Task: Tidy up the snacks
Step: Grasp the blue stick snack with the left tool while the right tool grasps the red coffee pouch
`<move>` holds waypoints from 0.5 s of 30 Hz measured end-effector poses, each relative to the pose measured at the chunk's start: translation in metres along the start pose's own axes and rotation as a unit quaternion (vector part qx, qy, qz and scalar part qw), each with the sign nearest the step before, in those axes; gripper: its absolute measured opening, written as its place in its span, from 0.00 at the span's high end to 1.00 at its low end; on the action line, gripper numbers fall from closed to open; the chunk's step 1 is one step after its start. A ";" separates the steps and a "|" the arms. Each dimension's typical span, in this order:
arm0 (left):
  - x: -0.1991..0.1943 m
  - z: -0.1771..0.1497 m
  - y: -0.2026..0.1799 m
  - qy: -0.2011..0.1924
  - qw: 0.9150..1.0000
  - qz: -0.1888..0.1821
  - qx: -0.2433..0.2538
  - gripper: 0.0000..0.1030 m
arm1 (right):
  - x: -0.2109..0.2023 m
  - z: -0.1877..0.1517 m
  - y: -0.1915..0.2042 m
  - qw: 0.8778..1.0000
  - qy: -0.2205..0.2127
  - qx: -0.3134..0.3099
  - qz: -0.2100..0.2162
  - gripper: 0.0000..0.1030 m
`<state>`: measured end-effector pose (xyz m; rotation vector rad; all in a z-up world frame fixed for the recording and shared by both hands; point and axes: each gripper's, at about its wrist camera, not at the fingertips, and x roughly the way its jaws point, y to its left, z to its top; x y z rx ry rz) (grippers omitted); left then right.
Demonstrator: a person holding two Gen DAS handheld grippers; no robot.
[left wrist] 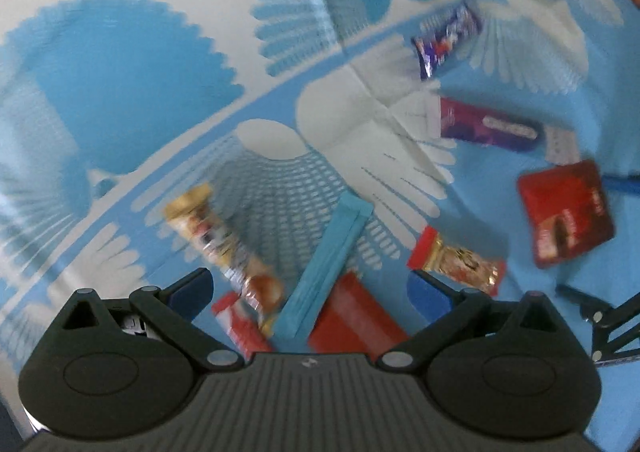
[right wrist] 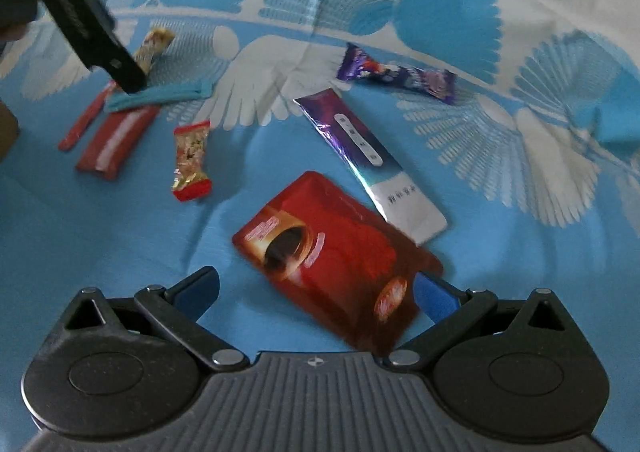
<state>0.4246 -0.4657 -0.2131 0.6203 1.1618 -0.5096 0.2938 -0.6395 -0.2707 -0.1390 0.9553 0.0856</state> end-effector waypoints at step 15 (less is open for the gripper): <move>0.027 -0.006 0.005 -0.021 1.000 -0.003 0.001 0.85 | 0.013 -0.017 -0.010 0.995 -0.096 0.036 -0.004 0.14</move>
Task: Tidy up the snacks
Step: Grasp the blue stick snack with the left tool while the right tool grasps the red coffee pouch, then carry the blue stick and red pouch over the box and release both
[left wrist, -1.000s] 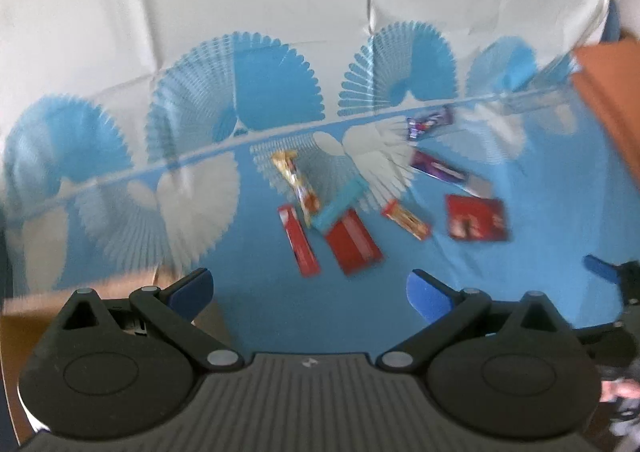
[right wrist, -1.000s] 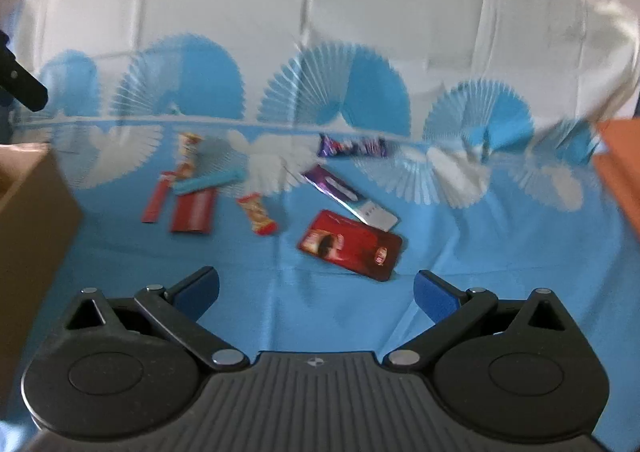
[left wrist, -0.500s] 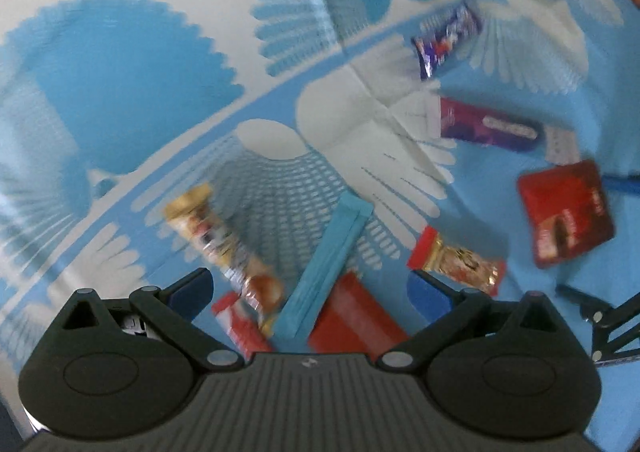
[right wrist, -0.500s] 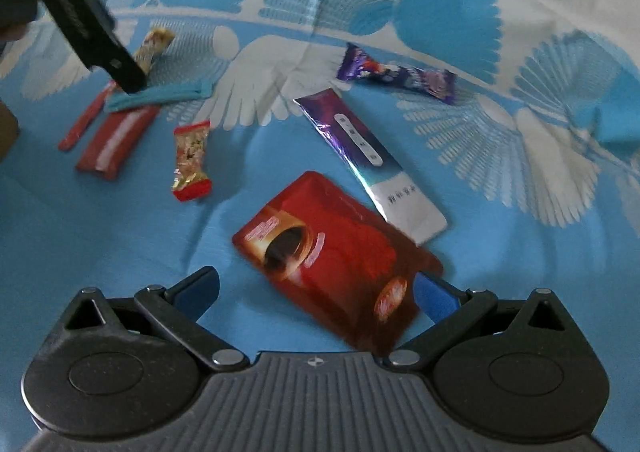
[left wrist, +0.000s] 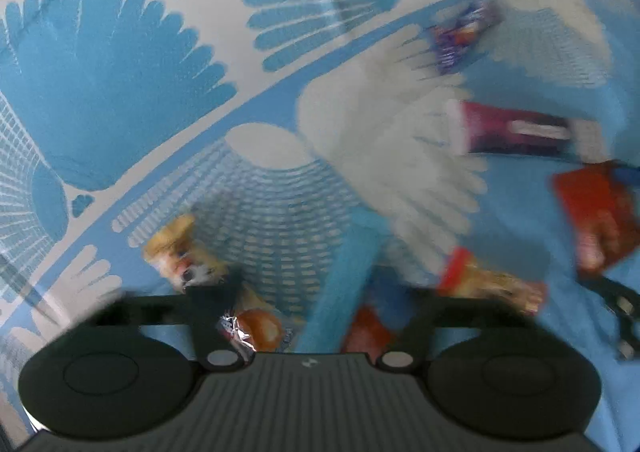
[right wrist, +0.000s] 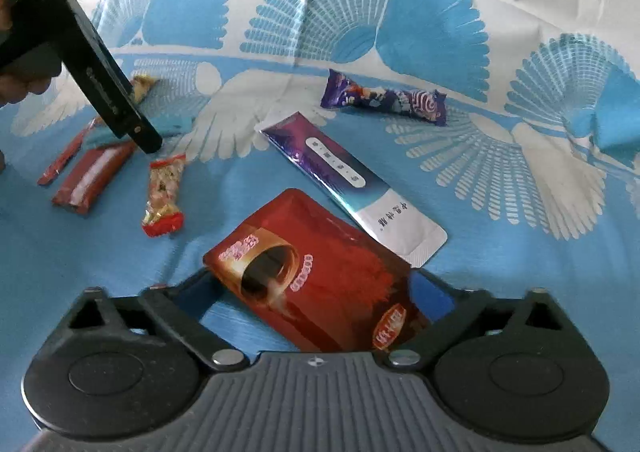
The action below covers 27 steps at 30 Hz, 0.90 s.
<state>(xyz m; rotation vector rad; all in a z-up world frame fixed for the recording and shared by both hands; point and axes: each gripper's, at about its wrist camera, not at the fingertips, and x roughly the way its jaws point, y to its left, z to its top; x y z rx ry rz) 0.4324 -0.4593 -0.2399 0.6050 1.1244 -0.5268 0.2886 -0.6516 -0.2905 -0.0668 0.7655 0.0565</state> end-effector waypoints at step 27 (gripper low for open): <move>-0.250 -0.144 0.037 -0.099 0.976 -0.113 -0.158 0.86 | -0.248 -0.040 0.136 0.954 -0.140 0.266 -0.019 0.95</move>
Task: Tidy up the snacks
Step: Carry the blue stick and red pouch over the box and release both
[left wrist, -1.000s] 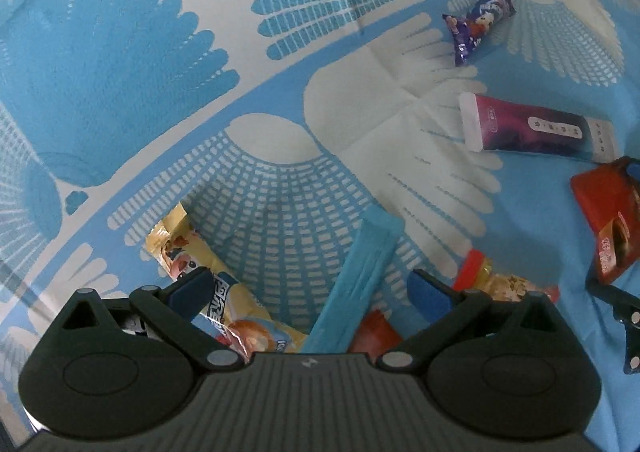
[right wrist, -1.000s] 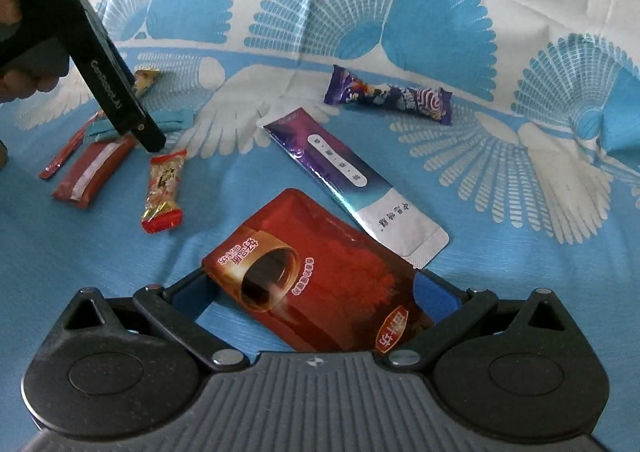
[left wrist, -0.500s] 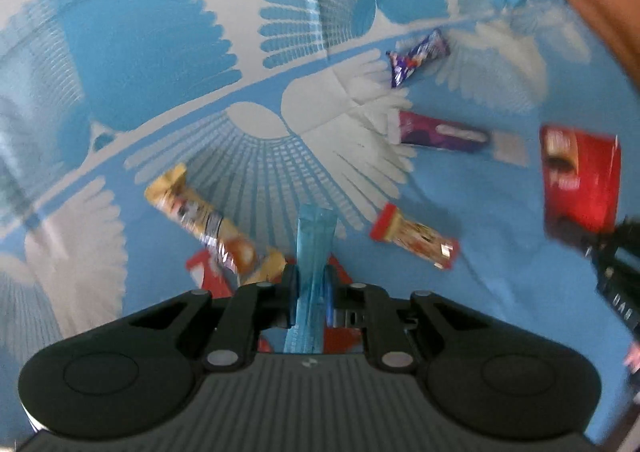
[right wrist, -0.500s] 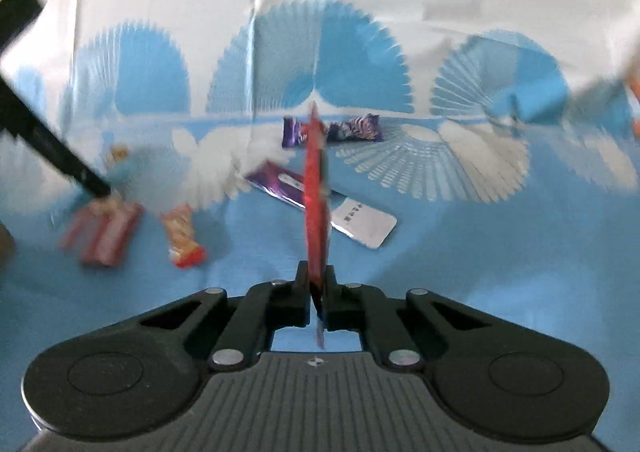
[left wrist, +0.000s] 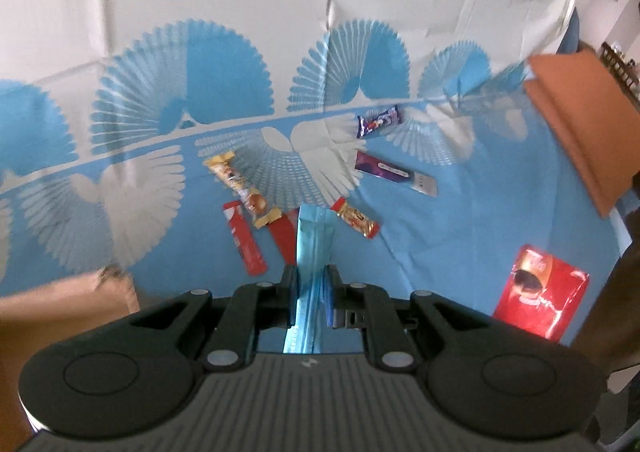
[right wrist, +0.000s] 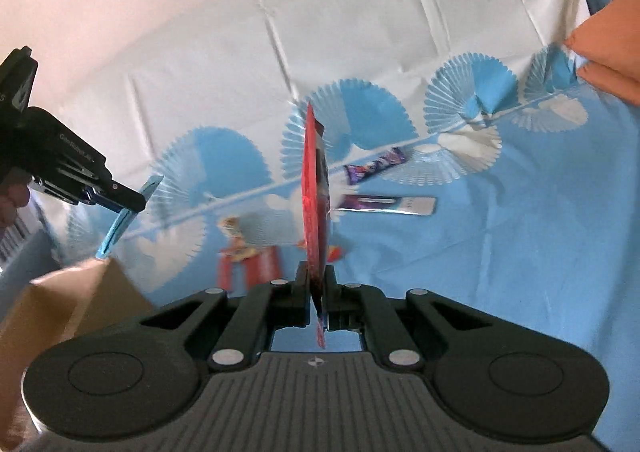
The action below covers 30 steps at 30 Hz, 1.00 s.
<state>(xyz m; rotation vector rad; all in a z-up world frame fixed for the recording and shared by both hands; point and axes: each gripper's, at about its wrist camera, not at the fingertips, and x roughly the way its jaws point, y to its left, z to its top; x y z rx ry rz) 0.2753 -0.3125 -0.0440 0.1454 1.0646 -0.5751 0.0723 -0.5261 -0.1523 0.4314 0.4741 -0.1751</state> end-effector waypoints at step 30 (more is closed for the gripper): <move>-0.281 -0.329 0.129 -0.038 0.982 0.113 -0.150 0.86 | -0.209 -0.074 0.291 0.951 0.105 -0.163 0.240 0.95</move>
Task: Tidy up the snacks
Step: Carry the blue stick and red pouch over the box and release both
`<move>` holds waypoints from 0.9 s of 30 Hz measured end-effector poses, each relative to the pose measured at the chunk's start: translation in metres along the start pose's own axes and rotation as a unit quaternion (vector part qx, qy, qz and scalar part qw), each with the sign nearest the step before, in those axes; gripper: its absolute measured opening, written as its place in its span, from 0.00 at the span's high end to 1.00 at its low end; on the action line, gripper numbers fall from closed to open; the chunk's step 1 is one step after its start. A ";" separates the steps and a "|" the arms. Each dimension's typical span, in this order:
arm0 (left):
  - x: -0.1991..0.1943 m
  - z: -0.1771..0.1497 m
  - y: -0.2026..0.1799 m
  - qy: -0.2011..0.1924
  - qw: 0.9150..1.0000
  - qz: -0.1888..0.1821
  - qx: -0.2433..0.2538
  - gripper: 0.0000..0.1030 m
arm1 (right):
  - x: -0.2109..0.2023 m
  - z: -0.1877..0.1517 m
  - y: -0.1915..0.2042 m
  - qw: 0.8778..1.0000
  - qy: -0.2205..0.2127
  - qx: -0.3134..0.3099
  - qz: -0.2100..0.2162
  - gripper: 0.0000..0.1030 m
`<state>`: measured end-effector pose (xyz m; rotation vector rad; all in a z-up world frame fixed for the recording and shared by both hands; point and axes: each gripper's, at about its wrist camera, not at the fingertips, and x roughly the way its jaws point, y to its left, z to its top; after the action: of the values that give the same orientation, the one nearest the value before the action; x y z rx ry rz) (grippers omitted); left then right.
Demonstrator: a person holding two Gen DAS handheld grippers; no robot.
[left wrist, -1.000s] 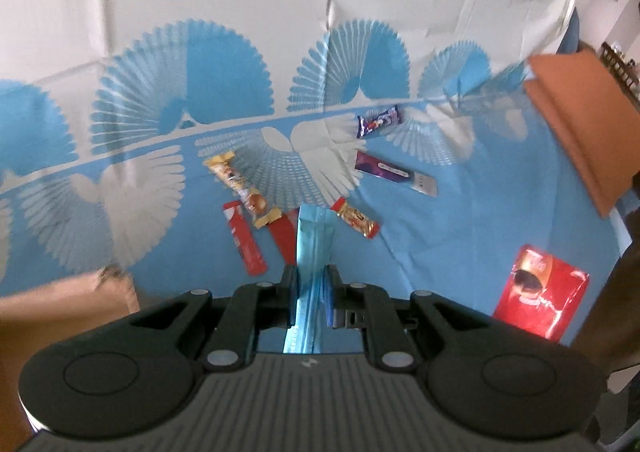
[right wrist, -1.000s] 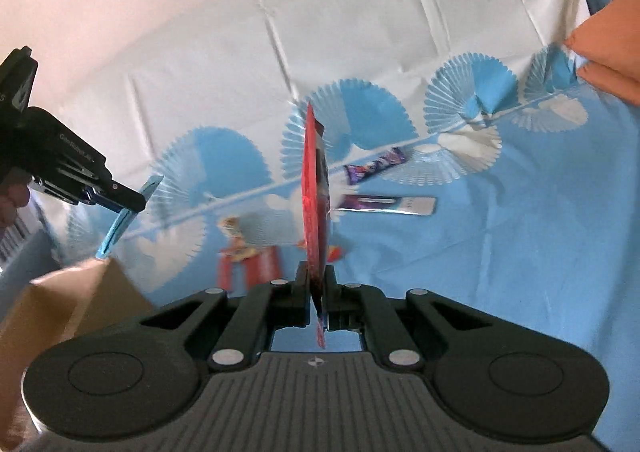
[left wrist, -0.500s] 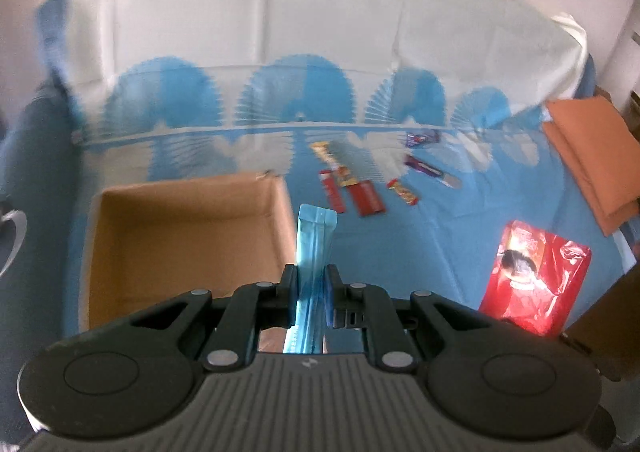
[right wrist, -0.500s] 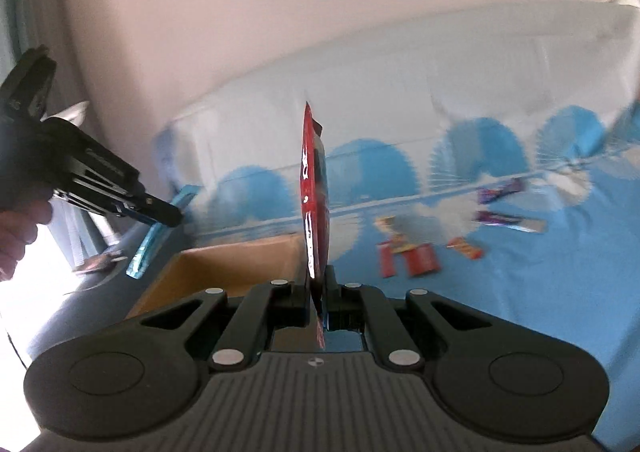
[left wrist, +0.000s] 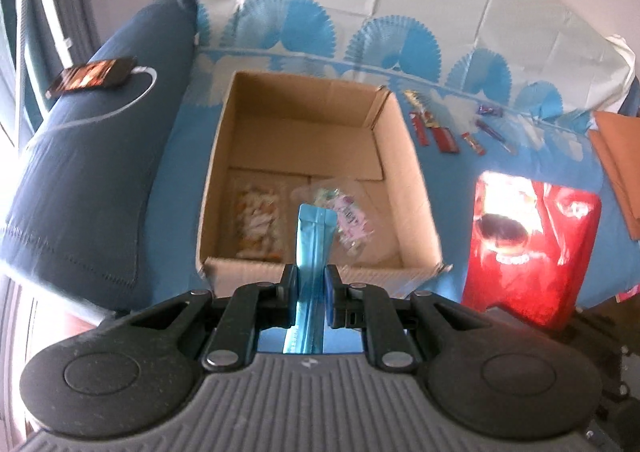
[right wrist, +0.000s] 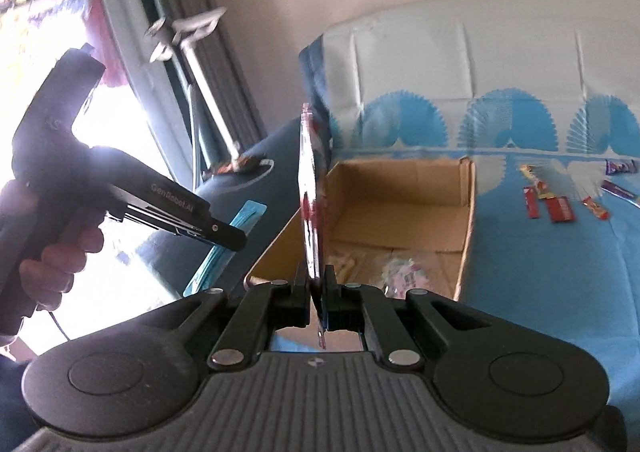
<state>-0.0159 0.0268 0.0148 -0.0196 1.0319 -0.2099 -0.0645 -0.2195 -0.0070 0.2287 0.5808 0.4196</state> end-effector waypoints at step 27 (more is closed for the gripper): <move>0.007 0.004 0.031 -0.027 0.998 -0.033 -0.034 0.86 | 0.029 0.005 0.025 0.998 0.048 -0.038 -0.032 0.95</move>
<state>-0.0041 0.0556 0.0069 -0.1211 0.9841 -0.2328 -0.0477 -0.1843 -0.0093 0.1179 0.6641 0.3911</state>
